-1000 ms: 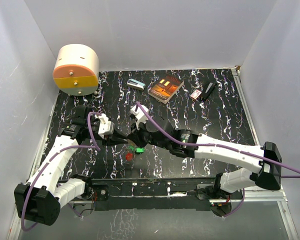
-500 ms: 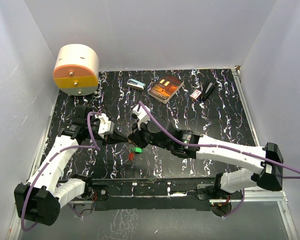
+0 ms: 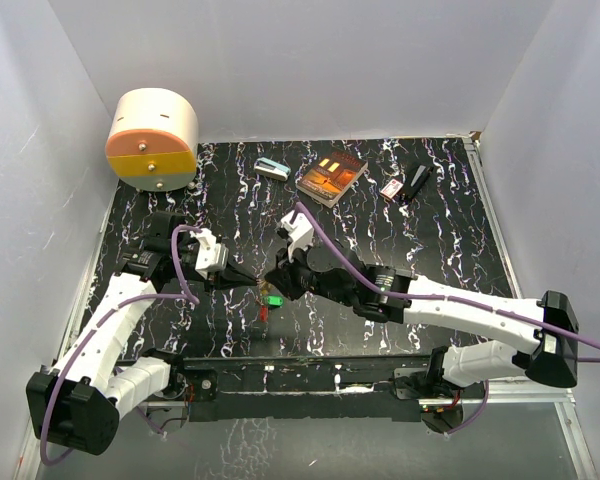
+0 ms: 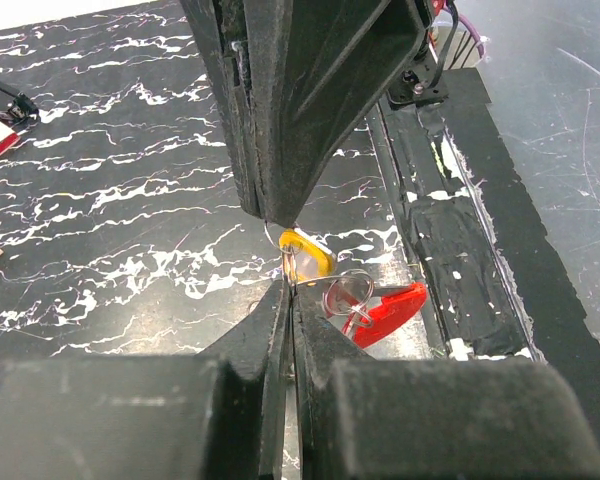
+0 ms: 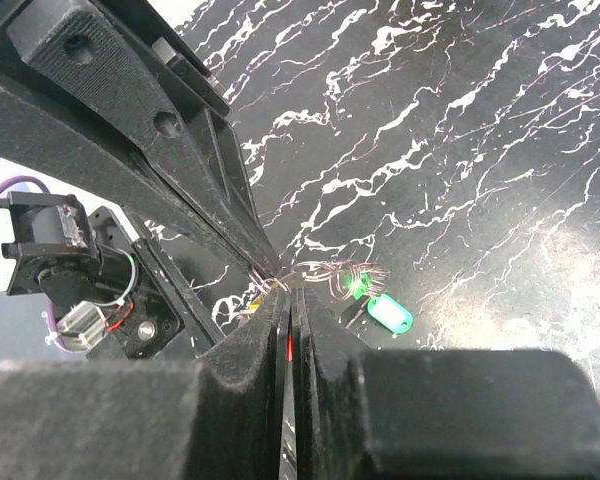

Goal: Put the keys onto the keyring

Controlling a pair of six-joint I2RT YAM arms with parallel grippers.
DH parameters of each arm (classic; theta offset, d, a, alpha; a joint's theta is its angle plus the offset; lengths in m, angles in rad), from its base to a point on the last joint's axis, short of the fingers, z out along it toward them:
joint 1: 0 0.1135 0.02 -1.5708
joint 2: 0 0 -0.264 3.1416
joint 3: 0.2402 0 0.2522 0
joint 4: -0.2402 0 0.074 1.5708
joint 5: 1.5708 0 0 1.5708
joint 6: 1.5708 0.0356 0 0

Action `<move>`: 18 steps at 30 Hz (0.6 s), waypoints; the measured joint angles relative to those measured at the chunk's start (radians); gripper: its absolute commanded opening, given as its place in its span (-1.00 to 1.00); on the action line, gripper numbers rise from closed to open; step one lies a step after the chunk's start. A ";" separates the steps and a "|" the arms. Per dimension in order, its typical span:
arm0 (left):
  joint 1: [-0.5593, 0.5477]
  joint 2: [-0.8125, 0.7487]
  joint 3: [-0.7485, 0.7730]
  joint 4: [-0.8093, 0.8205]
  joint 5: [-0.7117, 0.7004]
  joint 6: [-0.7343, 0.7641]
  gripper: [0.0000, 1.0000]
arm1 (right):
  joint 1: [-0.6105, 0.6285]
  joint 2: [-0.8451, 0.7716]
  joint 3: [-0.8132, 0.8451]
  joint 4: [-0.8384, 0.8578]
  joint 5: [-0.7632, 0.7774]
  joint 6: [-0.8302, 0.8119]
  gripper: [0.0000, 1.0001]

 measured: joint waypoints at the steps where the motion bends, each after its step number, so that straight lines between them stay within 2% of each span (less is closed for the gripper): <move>1: 0.000 0.000 0.000 0.000 0.000 0.001 -1.00 | 0.000 -0.003 -0.005 -0.002 0.003 0.005 -0.84; 18: 0.000 -0.009 0.006 -0.023 0.034 0.008 -1.00 | 0.000 -0.011 -0.036 0.000 0.033 0.043 -0.82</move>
